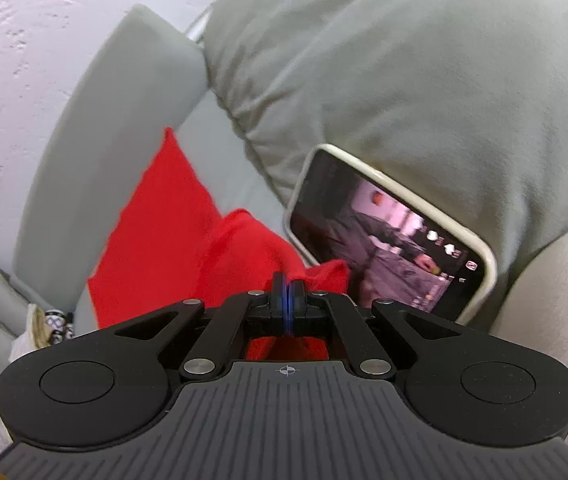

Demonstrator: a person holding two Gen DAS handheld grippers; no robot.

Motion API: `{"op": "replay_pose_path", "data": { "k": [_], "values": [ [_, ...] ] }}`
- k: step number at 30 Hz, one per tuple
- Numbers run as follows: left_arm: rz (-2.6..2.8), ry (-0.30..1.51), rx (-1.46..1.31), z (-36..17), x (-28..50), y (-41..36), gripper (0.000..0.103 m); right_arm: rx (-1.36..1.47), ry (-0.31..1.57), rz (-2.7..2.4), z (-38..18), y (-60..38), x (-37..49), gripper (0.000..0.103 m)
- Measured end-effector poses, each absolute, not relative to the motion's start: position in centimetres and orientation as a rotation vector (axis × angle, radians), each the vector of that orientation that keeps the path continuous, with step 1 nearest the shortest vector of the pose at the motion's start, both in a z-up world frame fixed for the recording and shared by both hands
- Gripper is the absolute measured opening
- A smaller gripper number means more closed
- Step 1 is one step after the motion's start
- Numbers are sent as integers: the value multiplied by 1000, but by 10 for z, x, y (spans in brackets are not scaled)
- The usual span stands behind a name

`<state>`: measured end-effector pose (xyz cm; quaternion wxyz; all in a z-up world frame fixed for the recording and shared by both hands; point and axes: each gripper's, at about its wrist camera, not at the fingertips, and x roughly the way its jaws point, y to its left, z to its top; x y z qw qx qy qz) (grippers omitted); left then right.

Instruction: Fold clothes

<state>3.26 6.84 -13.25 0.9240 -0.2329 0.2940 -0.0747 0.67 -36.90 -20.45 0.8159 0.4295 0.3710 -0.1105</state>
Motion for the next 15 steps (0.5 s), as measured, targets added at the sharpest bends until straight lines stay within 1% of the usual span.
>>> {"op": "replay_pose_path", "data": {
  "k": [1, 7, 9, 11, 12, 13, 14, 15],
  "values": [
    [-139, 599, -459, -131, 30, 69, 5, 914, 783, -229, -203, -368, 6, 0],
    [10, 791, -424, -161, 42, 74, 5, 828, 834, -214, -213, -343, 10, 0],
    [28, 809, -393, -167, 44, 74, 5, 756, 850, -215, -215, -331, 7, 0],
    [40, 878, -365, -175, 51, 72, 8, 664, 859, -208, -215, -320, 4, 0],
    [47, 912, -347, -177, 54, 72, 12, 626, 869, -197, -215, -316, 4, 2],
    [47, 908, -333, -176, 54, 72, 16, 588, 880, -188, -214, -313, 4, 4],
    [53, 914, -322, -173, 53, 72, 18, 564, 888, -193, -210, -313, 2, 6],
    [57, 921, -321, -168, 51, 73, 22, 540, 896, -198, -207, -313, 0, 15]
  ]
}}
